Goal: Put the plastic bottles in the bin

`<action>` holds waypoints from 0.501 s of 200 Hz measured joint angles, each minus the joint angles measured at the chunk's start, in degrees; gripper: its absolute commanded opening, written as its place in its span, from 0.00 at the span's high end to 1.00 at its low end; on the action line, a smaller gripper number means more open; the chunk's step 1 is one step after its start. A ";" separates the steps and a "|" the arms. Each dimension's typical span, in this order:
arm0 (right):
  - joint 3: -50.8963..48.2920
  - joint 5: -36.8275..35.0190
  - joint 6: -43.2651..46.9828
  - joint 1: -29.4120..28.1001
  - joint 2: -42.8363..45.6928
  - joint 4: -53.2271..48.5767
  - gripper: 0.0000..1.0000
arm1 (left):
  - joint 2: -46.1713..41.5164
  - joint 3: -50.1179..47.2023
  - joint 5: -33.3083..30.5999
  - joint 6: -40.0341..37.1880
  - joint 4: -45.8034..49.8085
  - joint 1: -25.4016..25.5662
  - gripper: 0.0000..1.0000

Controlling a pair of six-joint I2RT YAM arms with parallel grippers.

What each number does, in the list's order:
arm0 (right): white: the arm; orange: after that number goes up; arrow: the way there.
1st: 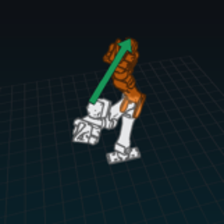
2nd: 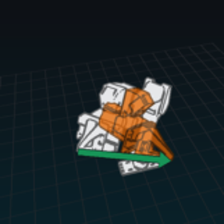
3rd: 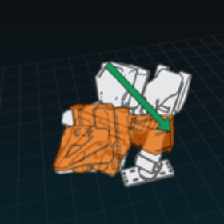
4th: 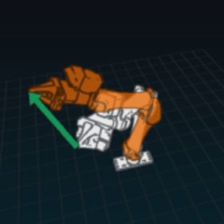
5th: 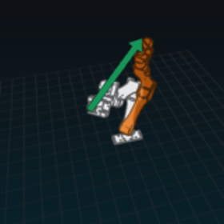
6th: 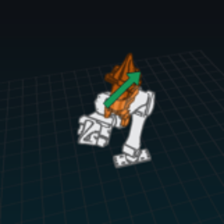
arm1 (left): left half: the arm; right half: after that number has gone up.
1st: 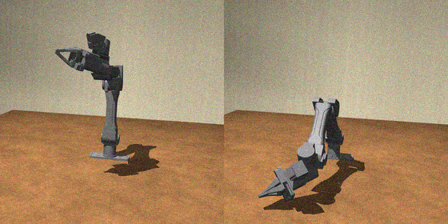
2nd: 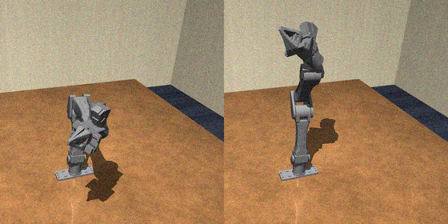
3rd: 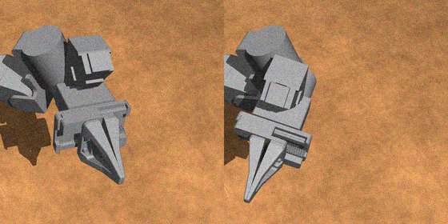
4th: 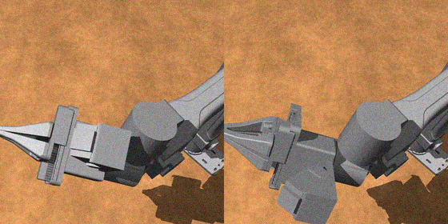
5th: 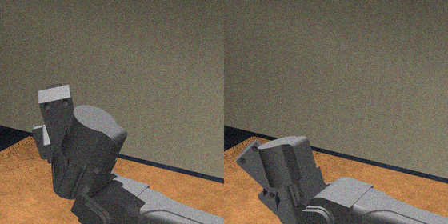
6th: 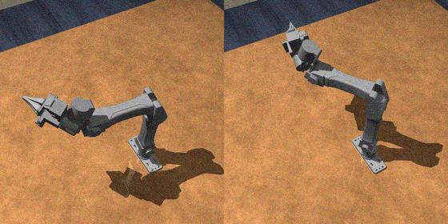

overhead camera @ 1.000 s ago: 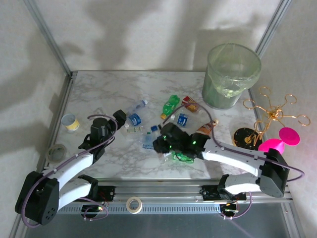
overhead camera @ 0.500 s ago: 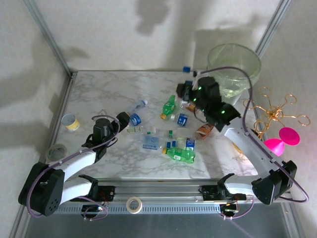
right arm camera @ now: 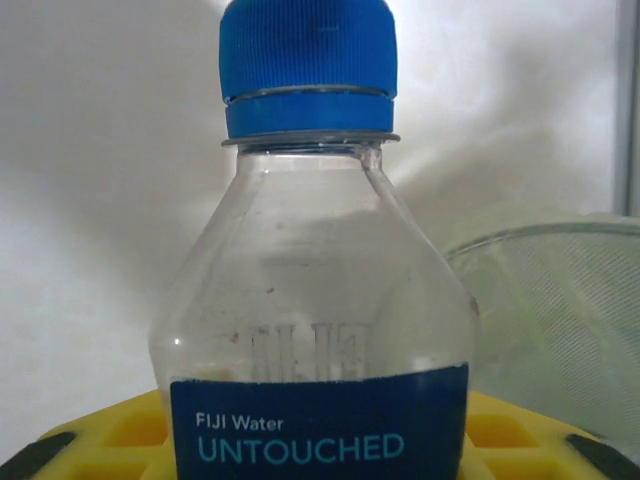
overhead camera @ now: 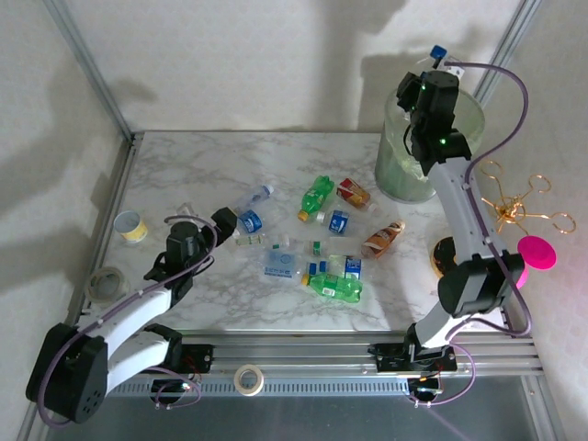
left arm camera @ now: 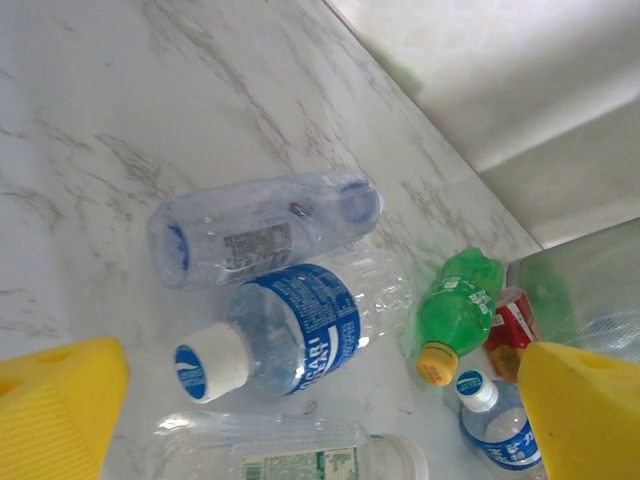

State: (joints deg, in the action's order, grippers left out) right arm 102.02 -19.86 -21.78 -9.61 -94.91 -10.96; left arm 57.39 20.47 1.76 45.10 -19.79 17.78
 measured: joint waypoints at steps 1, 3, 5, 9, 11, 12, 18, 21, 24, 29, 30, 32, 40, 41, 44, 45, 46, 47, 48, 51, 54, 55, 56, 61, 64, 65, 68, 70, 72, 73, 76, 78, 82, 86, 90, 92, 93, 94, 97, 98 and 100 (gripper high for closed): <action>0.07 -0.09 0.00 0.04 -0.11 0.00 0.58 | -0.24 -0.07 -0.11 -0.11 0.13 0.00 0.00; 0.26 -0.35 0.07 0.20 -0.52 0.02 0.58 | -0.61 -0.17 -0.28 -0.15 0.50 0.00 0.00; 0.48 -0.57 0.15 0.37 -0.96 0.02 0.58 | -0.87 -0.26 -0.39 -0.26 0.63 0.00 0.01; 0.83 -1.11 0.20 0.68 -1.66 0.02 0.58 | -1.51 -0.48 -0.76 -0.52 1.11 0.00 0.00; 1.01 -1.33 0.22 0.85 -2.08 0.02 0.58 | -1.84 -0.59 -0.98 -0.63 1.49 0.00 0.00; 1.07 -1.40 0.22 0.92 -2.19 0.02 0.58 | -2.03 -0.63 -1.14 -0.74 1.68 0.00 0.00; 1.49 -1.86 0.24 1.36 -3.21 -0.02 0.58 | -2.78 -0.85 -1.66 -1.05 2.45 0.00 0.00; 1.70 -2.16 0.28 1.62 -3.72 -0.02 0.58 | -3.17 -0.98 -1.92 -1.22 2.93 0.00 0.00; 1.81 -2.36 0.31 1.77 -4.13 -0.02 0.58 | -3.50 -1.09 -2.19 -1.40 3.19 0.00 0.00; 1.97 -2.71 0.37 2.10 -4.74 -0.04 0.58 | -3.96 -1.27 -2.60 -1.57 3.63 0.00 0.00; 1.99 -2.80 0.39 2.16 -4.92 -0.04 0.58 | -4.11 -1.36 -2.71 -1.64 3.72 0.00 0.00; 1.99 -2.91 0.39 2.29 -5.20 -0.04 0.58 | -4.31 -1.44 -2.86 -1.64 3.87 0.00 0.00; 1.99 -3.21 0.39 2.64 -5.97 -0.31 0.57 | -4.96 -1.79 -3.34 -1.81 4.33 0.00 0.00; 1.99 -3.23 0.39 2.69 -6.03 -0.37 0.57 | -5.05 -1.86 -3.39 -1.84 4.46 0.00 0.00; 1.99 -3.37 0.42 2.82 -6.23 -0.44 0.57 | -5.27 -1.97 -3.54 -1.84 4.63 -0.02 0.00; 1.97 -3.43 0.42 2.89 -6.34 -0.48 0.57 | -5.31 -1.99 -3.58 -1.84 4.72 -0.02 0.00; 1.97 -3.45 0.42 2.93 -6.38 -0.48 0.57 | -5.38 -2.05 -3.63 -1.88 4.72 -0.02 0.00; 1.95 -3.54 0.42 2.97 -6.49 -0.48 0.57 | -5.42 -2.08 -3.69 -1.88 4.74 -0.02 0.00; 1.95 -3.56 0.42 3.02 -6.54 -0.50 0.57 | -5.46 -2.12 -3.74 -1.88 4.79 -0.02 0.00; 1.95 -3.61 0.42 3.08 -6.73 -0.59 0.57 | -5.66 -2.27 -3.91 -1.90 4.87 -0.04 0.01; 1.90 -3.76 0.42 3.21 -6.95 -0.57 0.56 | -5.77 -2.38 -4.02 -1.95 4.98 -0.04 0.00; 1.90 -3.76 0.42 3.23 -6.97 -0.59 0.56 | -5.84 -2.43 -4.09 -1.97 5.07 -0.04 0.00; 1.90 -3.78 0.42 3.26 -7.02 -0.61 0.56 | -5.86 -2.47 -4.11 -1.99 5.09 -0.04 0.00; 1.77 -4.00 0.42 3.37 -7.23 -0.63 0.56 | -6.01 -2.62 -4.31 -2.01 5.18 -0.04 0.00; 1.66 -4.11 0.42 3.39 -7.30 -0.63 0.55 | -6.03 -2.71 -4.42 -2.01 5.29 -0.04 0.00; 1.64 -4.15 0.42 3.39 -7.32 -0.66 0.55 | -6.03 -2.71 -4.46 -2.01 5.35 -0.04 0.00; 1.53 -4.15 0.44 3.43 -7.34 -0.72 0.55 | -6.05 -2.71 -4.50 -2.01 5.46 -0.07 0.00; 1.44 -4.20 0.42 3.43 -7.39 -0.79 0.54 | -6.05 -2.71 -4.59 -2.01 5.53 -0.04 0.00; 1.38 -4.17 0.42 3.45 -7.41 -0.81 0.54 | -6.03 -2.73 -4.59 -2.01 5.55 -0.04 0.00; 1.31 -4.17 0.44 3.48 -7.43 -0.81 0.54 | -6.03 -2.73 -4.59 -2.01 5.55 -0.04 0.01; 1.18 -4.20 0.42 3.45 -7.43 -0.83 0.53 | -6.03 -2.73 -4.61 -2.01 5.57 -0.04 0.00; 1.09 -4.17 0.42 3.48 -7.43 -0.83 0.53 | -6.03 -2.73 -4.61 -2.01 5.57 -0.04 0.00; 0.87 -4.15 0.44 3.48 -7.43 -0.85 0.52 | -6.05 -2.73 -4.63 -2.01 5.57 -0.04 0.00; 0.68 -4.17 0.37 3.48 -7.43 -0.85 0.51 | -6.05 -2.73 -4.63 -2.03 5.55 -0.04 0.00; 0.55 -4.15 0.39 3.52 -7.43 -0.98 0.50 | -6.05 -2.73 -4.63 -2.03 5.55 -0.04 0.00; 0.48 -4.15 0.35 3.54 -7.45 -1.03 0.49 | -6.05 -2.73 -4.63 -2.03 5.55 -0.04 0.00; 0.46 -4.13 0.39 3.54 -7.45 -1.03 0.49 | -6.05 -2.73 -4.63 -2.03 5.55 -0.04 0.00; 0.39 -4.13 0.46 3.52 -7.48 -1.05 0.49 | -6.05 -2.73 -4.63 -2.03 5.57 -0.04 0.00; 0.33 -4.15 0.35 3.54 -7.52 -1.09 0.48 | -6.05 -2.73 -4.63 -2.03 5.57 -0.04 0.00; 0.28 -4.15 0.31 3.54 -7.54 -1.14 0.48 | -6.05 -2.73 -4.63 -2.03 5.60 -0.04 0.01; 0.24 -4.13 0.37 3.54 -7.54 -1.18 0.47 | -6.05 -2.73 -4.63 -2.05 5.60 -0.04 0.00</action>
State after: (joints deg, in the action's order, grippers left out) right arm 102.26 -23.99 -21.41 -6.07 -102.45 -12.14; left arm 51.33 17.74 -2.87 43.05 -14.20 17.74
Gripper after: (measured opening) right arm 0.508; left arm 0.995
